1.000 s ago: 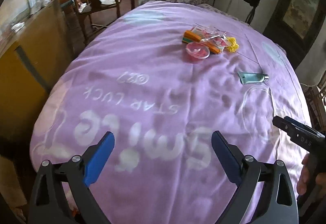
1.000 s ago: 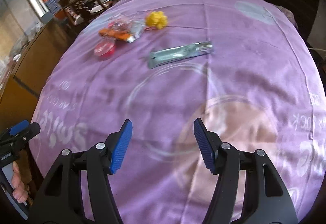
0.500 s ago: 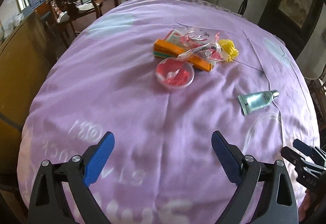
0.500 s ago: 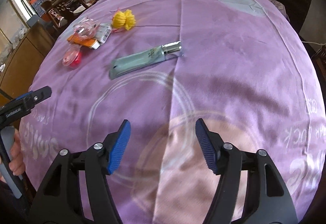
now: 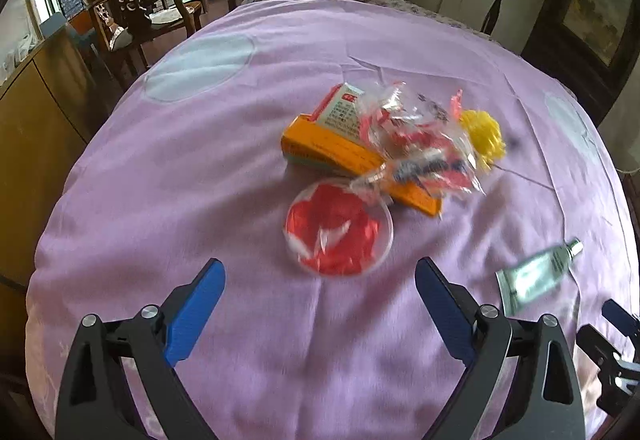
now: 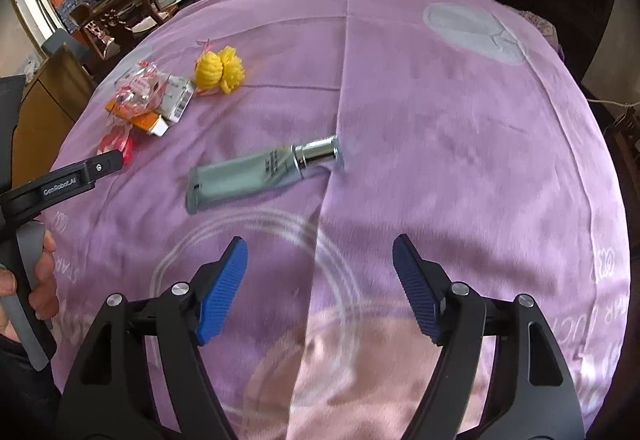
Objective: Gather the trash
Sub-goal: 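Grasp the clear cup of red paper with the left tool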
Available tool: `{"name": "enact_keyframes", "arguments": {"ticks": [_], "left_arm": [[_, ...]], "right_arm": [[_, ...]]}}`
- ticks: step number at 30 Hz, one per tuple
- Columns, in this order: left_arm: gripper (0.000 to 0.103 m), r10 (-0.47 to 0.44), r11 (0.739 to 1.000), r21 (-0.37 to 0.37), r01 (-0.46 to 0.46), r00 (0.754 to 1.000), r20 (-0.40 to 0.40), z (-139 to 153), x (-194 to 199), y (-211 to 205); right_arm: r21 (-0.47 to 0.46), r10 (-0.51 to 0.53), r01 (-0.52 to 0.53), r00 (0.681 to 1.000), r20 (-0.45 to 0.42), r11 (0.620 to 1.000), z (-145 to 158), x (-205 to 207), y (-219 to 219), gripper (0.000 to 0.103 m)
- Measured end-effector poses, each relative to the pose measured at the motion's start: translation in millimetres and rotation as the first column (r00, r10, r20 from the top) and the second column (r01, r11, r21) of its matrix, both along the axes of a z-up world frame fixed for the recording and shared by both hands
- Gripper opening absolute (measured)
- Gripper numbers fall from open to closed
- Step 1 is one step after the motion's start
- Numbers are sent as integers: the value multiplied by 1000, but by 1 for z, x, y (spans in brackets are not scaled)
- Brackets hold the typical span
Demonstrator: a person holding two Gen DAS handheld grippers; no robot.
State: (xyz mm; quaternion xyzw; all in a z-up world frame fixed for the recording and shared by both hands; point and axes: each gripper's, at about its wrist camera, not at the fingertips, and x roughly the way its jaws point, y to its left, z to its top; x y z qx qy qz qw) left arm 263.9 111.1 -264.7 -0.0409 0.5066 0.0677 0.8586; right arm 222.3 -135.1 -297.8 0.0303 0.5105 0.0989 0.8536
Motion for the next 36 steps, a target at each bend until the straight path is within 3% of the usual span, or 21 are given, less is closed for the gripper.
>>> {"name": "enact_keyframes", "arguments": {"ticks": [4,6,8,9,16,24,36], "left_arm": [[91,-3,1000,7,3,1000,-6,-7,13,-1],[78,-6,1000,10,6,1000,-14,-11,17,-2],[51,-12,1000,-6,11,999,-42,-17,20,-1],[48,-14,1000,-18,13,999,-51,-19,20,1],[48,-44,998,-34,43,998,-32,-7,-12,7],[48,-7,997,-77,5,1000,-27,1,-64,32],[48,23,993,-113,-27,999,-36,-1,-95,53]], "right_arm": [[-13,10,-10,1000,13,1000,3,4,4,76],[-16,18,-17,1000,19,1000,6,5,5,76],[-21,21,-21,1000,22,1000,8,7,7,76],[-22,24,-24,999,24,999,9,8,8,76],[-7,65,-65,997,42,998,22,24,29,76],[5,173,-175,978,115,985,48,53,95,76],[-76,265,-258,958,106,963,31,90,172,74]]}}
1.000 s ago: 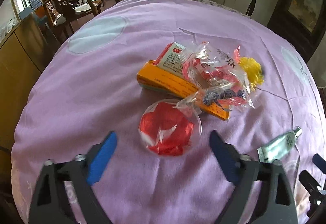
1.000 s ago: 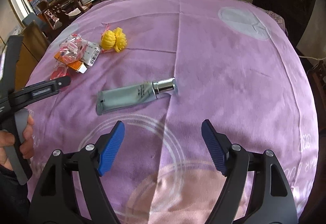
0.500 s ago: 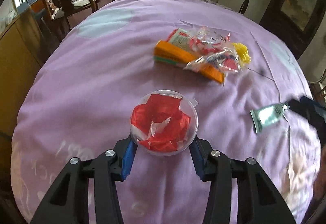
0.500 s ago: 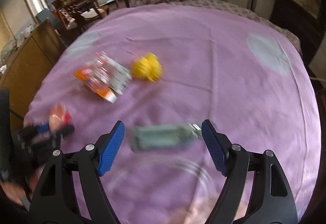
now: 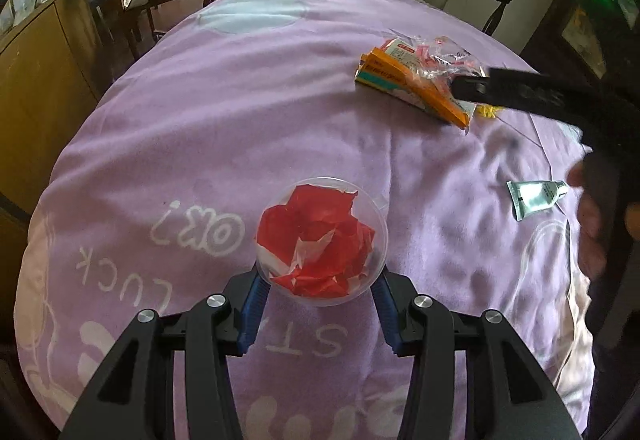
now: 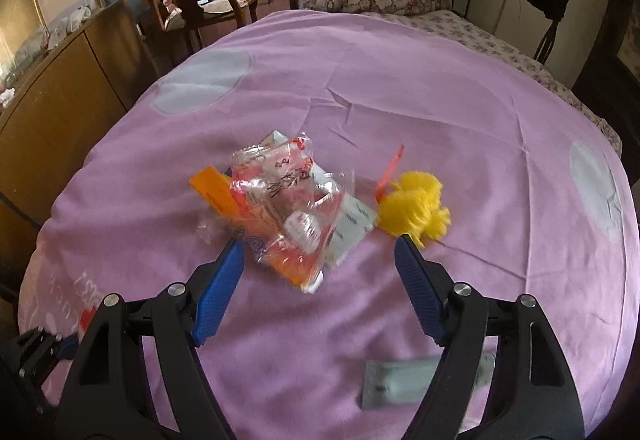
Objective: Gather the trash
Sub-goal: 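Grasp the clear cup of red paper with the left tool, then grasp the clear snack wrapper with the right tool while the left tool holds the cup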
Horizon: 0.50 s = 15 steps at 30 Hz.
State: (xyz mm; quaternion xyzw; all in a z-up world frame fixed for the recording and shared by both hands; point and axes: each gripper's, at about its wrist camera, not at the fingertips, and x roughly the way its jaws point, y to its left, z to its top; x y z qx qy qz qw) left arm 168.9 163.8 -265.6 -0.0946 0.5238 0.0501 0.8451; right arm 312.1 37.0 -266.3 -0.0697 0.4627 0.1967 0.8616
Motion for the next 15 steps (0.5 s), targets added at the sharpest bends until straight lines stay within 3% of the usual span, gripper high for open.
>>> {"name": "enact_keyframes", "arguments": {"ticks": [1,2,4,5,9,15], "left_arm": [[48,0,1000,-2,0,1000,0,0,-1,1],[48,2,1000,-4,-2,1000,1,1,-1,2],[48,9,1000,-7,-9,1000,2,2,-2,5],[48,13,1000,-9,-13,1000,2,2,-3,6],[48,26,1000,-15,-26,1000,5,5,-7,7],[48,23,1000,-4,-23,999,30,17,-20,2]], "right_arm": [[-2,0,0,1000,-2,1000,-1,3,2,72],[-1,3,-3,1000,-4,1000,-2,5,3,62],[-3,9,-9,1000,-21,1000,-4,8,3,34],[-3,7,-7,999,-33,1000,-5,10,2,13],[28,-11,12,999,-33,1000,2,-1,-12,6],[59,-23,24,1000,-8,998,21,-41,-43,6]]}}
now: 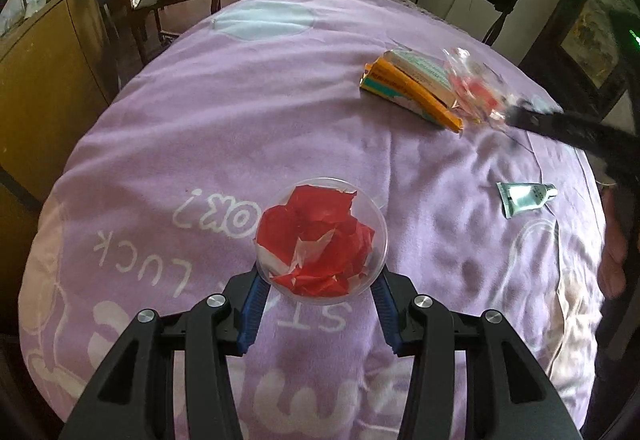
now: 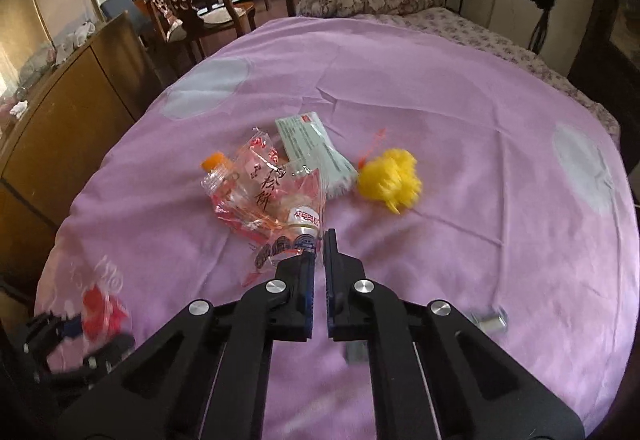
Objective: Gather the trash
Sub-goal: 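Grasp the clear snack wrapper with the right tool while the left tool holds the cup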
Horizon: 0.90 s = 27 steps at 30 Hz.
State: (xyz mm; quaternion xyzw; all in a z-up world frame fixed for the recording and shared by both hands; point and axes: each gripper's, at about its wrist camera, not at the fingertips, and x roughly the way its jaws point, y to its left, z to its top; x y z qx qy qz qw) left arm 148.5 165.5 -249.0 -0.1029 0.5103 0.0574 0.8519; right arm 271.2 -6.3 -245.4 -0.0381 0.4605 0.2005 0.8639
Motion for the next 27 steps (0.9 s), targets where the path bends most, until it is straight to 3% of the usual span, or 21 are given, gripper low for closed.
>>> {"name": "enact_keyframes", "arguments": {"ticks": [4,7,8,12,14,17,22,27], "left_arm": [[48,4,1000,-1,-4,1000,9,7,-13,-1],[48,8,1000,-1,-8,1000,5,7,-21,0],[48,10,1000,-3,-10,1000,3,7,-24,1],[48,21,1000,-6,-21,1000,0,8,-35,3],[48,30,1000,-6,-30,1000,-6,7,-40,6],[48,40,999,-8,-40,999,-15,5,-45,10],[48,49,999,-10,-49,999,-10,6,-49,12],[48,54,998,-10,-54,998,-20,3,-50,15]], "right_arm": [[15,-9,10,1000,-27,1000,2,-32,-22,6],[33,-27,32,990,-141,999,-13,-51,-33,13],[53,-17,28,979,-204,998,-22,-59,-35,21],[118,77,-46,958,-275,992,-29,-84,-31,57],[141,123,-87,956,-266,986,-24,-94,-29,60],[99,115,-99,978,-175,990,-7,-96,-31,65],[20,69,-67,993,-93,998,2,-65,-33,68],[-26,176,-181,974,-144,983,-15,-41,-9,68]]}}
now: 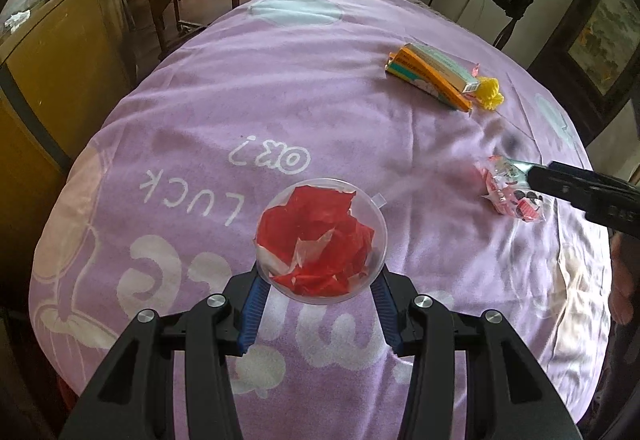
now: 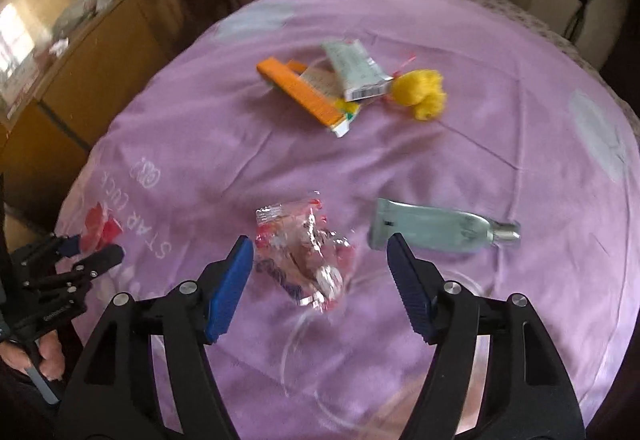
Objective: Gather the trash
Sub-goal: 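Grasp the clear snack wrapper with the right tool while the left tool holds the cup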
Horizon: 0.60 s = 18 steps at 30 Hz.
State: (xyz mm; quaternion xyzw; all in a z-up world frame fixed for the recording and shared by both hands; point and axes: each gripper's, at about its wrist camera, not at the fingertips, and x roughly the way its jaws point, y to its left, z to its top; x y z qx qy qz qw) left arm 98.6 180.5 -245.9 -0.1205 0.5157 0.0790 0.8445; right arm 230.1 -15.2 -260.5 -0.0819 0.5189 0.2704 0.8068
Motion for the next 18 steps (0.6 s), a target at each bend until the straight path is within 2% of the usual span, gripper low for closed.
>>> {"name": "enact_keyframes", "arguments": {"ticks": [4,5,6,9,11,14,18], "left_arm": [[48,8,1000,-6,-8,1000,-10,-4,0,3],[48,7,1000,-6,-7,1000,-11,-4,0,2],[48,5,1000,-5,-5,1000,-13,-5,0,2],[48,2,1000,-7,-2,1000,-19,-6,-1,1],[48,2,1000,-9,-2,1000,-17,-5,-3,0],[48,-3,1000,-9,3,1000,-8,0,-8,-3],[48,-4,1000,-8,4,1000,11,10,-19,-5]], "right_arm": [[-59,33,-34,999,-28,998,-21,7,14,68],[-85,50,-53,998,-33,995,-27,7,19,64],[-104,57,-59,998,-29,993,-30,5,21,51],[-134,63,-65,998,-13,989,-34,1,24,31],[-124,52,-52,999,-5,991,-32,-2,21,12],[-81,26,-25,1000,10,996,-19,-9,13,12],[-71,16,-14,999,28,997,-6,-27,7,12]]}}
